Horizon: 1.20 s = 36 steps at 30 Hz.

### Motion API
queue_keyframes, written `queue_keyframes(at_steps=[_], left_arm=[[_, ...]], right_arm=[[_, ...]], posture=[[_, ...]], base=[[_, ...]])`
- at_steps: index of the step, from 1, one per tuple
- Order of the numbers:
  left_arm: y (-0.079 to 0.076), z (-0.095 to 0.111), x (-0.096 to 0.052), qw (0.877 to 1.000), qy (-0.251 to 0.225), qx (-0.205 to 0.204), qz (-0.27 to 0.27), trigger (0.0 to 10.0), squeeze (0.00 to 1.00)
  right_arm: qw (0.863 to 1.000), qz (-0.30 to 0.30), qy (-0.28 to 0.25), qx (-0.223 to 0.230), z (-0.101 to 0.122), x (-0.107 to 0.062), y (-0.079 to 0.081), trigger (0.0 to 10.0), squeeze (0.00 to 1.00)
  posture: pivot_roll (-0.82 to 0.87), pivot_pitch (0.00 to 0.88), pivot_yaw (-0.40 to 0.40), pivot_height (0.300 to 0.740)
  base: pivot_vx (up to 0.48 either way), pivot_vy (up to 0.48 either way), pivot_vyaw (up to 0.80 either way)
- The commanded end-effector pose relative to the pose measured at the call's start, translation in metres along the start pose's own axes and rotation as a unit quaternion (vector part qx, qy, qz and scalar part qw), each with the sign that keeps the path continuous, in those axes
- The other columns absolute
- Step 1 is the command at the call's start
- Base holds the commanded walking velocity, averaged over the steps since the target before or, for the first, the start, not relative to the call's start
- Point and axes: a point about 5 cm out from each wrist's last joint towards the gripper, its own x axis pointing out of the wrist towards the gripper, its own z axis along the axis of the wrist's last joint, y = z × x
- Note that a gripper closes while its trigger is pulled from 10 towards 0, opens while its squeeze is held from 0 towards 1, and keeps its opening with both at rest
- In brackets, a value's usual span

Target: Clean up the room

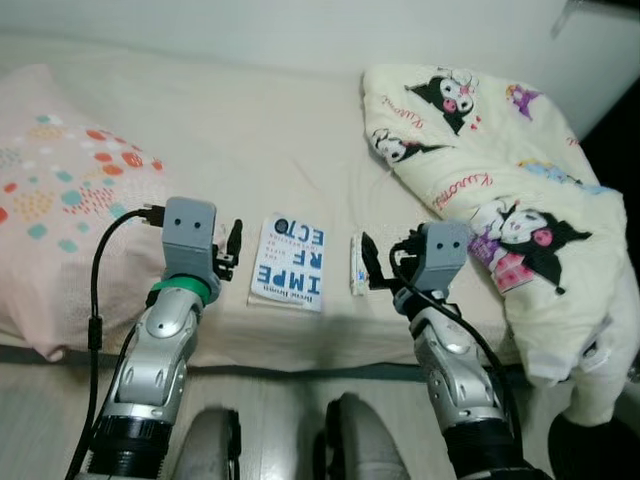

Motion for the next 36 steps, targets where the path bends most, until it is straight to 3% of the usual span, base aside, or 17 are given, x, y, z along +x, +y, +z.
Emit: queue_keyframes(at_steps=[1,16,26,30,32,36], left_arm=[[-0.002,-0.002,-0.002,1.000,0.005,0.000,-0.005,10.0,0.00],[0.001,-0.001,-0.004,1.000,0.009,0.013,0.006,10.0,0.00],[0.003,-0.002,-0.010,1.000,0.015,0.018,0.005,10.0,0.00],[0.006,-0.001,-0.017,1.000,0.017,0.021,0.005,10.0,0.00],[0.009,0.008,-0.024,1.000,0.014,0.020,0.005,10.0,0.00],[0.012,0.020,-0.032,1.000,0.008,0.020,0.004,10.0,0.00]], right_arm=[[1.000,-0.004,0.009,0.005,-0.005,-0.002,-0.002,10.0,0.00],[1.000,-0.006,0.029,-0.002,-0.005,0.017,-0.018,10.0,0.00],[0.998,-0.010,0.057,-0.010,-0.016,0.016,-0.021,10.0,0.00],[0.997,-0.016,0.075,0.007,-0.024,0.014,-0.023,10.0,0.00],[0.996,-0.024,0.089,0.007,-0.030,0.014,-0.028,10.0,0.00],[0.995,-0.041,0.095,0.005,-0.031,0.015,-0.038,10.0,0.00]], posture=[[-0.07,0.130,-0.039,0.597],[-0.04,0.166,-0.036,0.592],[-0.03,0.204,-0.031,0.592],[-0.02,0.255,-0.020,0.592],[0.00,0.321,-0.009,0.592],[0.02,0.367,0.003,0.592]], base=[[0.000,0.000,0.00],[0.000,0.000,0.00],[0.000,0.000,0.00],[0.000,0.000,0.00],[0.000,0.000,0.00],[0.000,0.000,0.00]])
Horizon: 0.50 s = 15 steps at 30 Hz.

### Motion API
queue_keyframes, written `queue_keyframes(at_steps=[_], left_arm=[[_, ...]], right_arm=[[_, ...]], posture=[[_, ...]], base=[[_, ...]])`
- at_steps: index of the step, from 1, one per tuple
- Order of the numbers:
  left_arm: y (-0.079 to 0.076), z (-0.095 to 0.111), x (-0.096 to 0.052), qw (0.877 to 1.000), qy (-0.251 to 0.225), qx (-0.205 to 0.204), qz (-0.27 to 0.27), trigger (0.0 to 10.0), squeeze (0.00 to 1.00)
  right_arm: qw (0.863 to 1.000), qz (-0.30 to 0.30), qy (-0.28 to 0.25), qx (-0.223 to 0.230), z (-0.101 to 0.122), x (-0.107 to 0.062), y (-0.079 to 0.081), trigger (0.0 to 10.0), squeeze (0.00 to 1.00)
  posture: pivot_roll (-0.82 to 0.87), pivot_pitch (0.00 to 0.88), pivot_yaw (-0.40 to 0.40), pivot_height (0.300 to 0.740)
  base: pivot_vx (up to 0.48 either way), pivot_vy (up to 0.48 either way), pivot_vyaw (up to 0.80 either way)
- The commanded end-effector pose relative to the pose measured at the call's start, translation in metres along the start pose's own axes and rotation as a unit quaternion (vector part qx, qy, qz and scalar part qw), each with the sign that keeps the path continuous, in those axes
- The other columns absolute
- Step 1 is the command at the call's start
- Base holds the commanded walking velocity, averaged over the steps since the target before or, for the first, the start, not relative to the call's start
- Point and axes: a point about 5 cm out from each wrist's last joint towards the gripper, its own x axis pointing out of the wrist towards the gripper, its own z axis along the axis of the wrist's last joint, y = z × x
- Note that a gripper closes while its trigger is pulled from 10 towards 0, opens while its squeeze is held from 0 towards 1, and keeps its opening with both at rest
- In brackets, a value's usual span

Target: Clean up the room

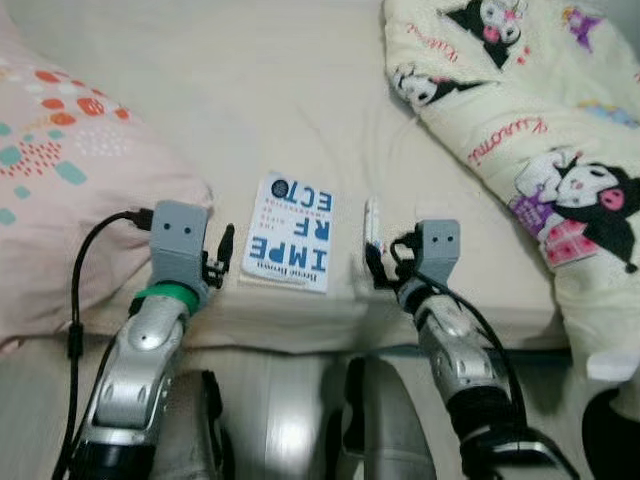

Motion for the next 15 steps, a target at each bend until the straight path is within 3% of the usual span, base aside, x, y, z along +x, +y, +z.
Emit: queue_keyframes(at_steps=[1,6,8,15], left_arm=[[0.001,-0.002,-0.006,1.000,0.013,-0.006,-0.004,10.0,0.00],[0.007,0.012,-0.012,1.000,0.003,0.002,0.001,10.0,0.00],[0.015,0.021,-0.016,1.000,-0.002,0.011,0.012,10.0,0.00],[0.023,0.028,-0.022,0.999,-0.003,0.019,0.027,10.0,0.00]], right_arm=[[1.000,-0.017,0.012,0.011,-0.008,-0.002,-0.008,10.0,0.00],[0.999,-0.035,0.004,0.017,-0.003,0.000,-0.020,10.0,0.00],[0.999,-0.025,-0.020,0.010,0.009,0.004,-0.024,10.0,0.00],[0.999,0.002,-0.051,0.002,0.029,0.013,-0.022,10.0,0.00]], posture=[[0.02,0.367,0.003,0.592],[0.05,0.415,0.021,0.592],[0.07,0.444,0.028,0.592],[0.08,0.466,0.016,0.592]], base=[[0.000,0.000,0.00],[0.000,0.000,0.00],[0.000,0.000,0.00],[0.000,0.000,0.00]])
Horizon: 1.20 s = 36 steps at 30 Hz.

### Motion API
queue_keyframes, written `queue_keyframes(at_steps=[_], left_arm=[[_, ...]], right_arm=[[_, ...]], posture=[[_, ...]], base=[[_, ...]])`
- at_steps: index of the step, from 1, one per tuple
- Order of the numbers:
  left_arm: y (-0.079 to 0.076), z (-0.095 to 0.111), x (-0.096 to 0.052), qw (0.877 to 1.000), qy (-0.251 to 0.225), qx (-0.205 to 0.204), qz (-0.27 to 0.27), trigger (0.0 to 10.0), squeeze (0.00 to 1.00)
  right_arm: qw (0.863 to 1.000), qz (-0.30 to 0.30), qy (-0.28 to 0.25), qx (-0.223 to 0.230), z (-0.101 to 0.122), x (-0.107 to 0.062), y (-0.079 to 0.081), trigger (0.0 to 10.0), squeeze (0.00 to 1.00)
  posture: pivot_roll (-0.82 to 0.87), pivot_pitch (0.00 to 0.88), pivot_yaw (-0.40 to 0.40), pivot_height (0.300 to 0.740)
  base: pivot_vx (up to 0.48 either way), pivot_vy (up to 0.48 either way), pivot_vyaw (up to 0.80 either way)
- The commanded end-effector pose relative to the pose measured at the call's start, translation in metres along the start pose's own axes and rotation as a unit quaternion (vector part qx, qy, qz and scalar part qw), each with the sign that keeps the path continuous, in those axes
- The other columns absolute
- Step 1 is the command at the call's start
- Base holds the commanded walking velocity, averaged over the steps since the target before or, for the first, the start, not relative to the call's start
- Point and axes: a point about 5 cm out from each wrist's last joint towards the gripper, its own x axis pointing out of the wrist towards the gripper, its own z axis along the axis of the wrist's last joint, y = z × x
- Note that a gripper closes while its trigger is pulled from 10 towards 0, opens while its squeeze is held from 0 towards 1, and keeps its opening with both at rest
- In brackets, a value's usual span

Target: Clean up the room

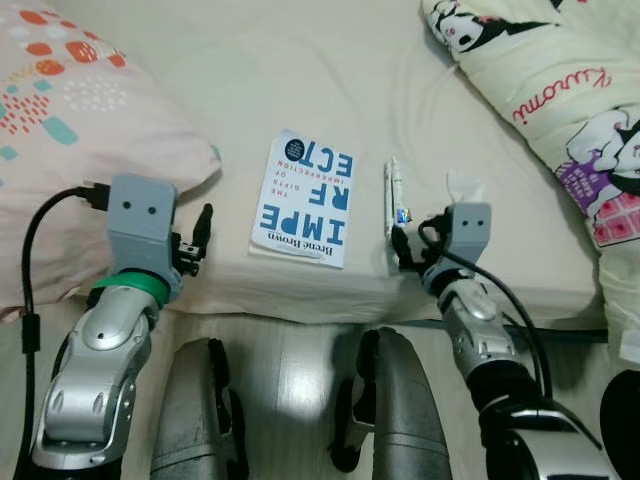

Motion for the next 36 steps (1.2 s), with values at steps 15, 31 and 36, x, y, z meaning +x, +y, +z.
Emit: queue_keyframes(at_steps=[15,31,36], left_arm=[[0.001,0.000,-0.014,0.999,0.031,0.006,0.010,10.0,0.00],[-0.012,0.003,0.002,1.000,0.019,-0.016,-0.004,10.0,0.00],[-0.029,-0.002,0.009,0.995,0.039,-0.062,-0.060,10.0,0.00]], right_arm=[[0.982,0.047,0.182,0.020,-0.052,-0.008,0.019,0.0,0.00],[0.986,0.105,0.132,0.000,-0.029,0.003,0.021,0.0,0.00],[0.982,0.153,0.112,-0.009,-0.028,-0.001,0.023,0.0,0.00]], posture=[[0.11,0.466,-0.001,0.592],[0.06,0.349,-0.024,0.592],[0.03,0.304,-0.028,0.592]], base=[[0.000,0.000,0.00],[0.000,0.000,0.00],[0.000,0.000,0.00]])
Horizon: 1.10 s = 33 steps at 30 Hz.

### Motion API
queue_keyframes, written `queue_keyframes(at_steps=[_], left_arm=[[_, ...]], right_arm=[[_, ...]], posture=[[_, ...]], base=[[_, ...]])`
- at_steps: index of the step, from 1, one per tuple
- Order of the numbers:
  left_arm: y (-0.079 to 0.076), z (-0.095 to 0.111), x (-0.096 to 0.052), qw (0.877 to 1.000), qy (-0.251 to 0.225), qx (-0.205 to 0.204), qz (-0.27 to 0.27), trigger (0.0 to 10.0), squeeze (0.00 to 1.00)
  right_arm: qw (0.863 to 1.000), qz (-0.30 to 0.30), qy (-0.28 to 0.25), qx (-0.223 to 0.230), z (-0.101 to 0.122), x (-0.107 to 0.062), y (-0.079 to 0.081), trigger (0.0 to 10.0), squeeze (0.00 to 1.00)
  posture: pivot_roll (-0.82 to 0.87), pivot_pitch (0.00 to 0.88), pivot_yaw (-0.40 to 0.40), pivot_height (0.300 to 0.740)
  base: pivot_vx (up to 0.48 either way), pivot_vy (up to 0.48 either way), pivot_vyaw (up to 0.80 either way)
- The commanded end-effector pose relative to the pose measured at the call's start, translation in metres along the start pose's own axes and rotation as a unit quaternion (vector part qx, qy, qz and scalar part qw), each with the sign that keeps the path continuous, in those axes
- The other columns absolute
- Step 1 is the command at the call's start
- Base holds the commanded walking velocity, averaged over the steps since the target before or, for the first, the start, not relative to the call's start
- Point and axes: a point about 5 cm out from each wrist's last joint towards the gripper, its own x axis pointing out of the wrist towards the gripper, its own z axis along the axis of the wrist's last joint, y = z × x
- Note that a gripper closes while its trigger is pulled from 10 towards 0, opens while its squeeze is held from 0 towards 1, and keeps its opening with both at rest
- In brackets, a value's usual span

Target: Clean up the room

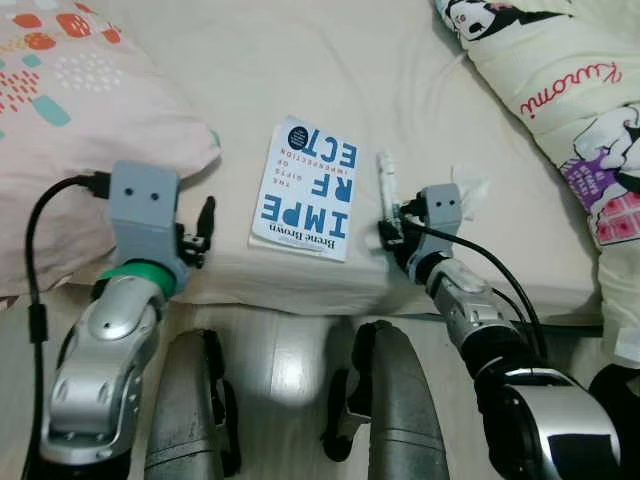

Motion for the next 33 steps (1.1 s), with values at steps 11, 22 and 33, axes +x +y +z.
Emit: queue_keyframes(at_steps=[11,22,33], left_arm=[[-0.024,-0.015,0.013,0.982,0.081,-0.138,-0.102,10.0,0.31],[-0.046,0.004,0.024,0.936,0.077,-0.289,-0.184,10.0,1.00],[-0.059,0.032,0.022,0.907,0.018,-0.325,-0.266,10.0,0.00]], right_arm=[[0.982,0.122,-0.132,-0.052,0.020,-0.024,0.028,0.0,0.00],[0.962,0.171,-0.203,-0.070,0.036,-0.035,0.068,10.0,0.00],[0.952,0.244,-0.173,-0.061,0.032,-0.040,0.096,10.0,0.00]], posture=[[-0.02,0.230,-0.022,0.592],[-0.04,0.186,-0.003,0.592],[-0.04,0.182,-0.013,0.592]], base=[[0.000,0.000,0.00],[0.000,0.000,0.00],[0.000,0.000,0.00]])
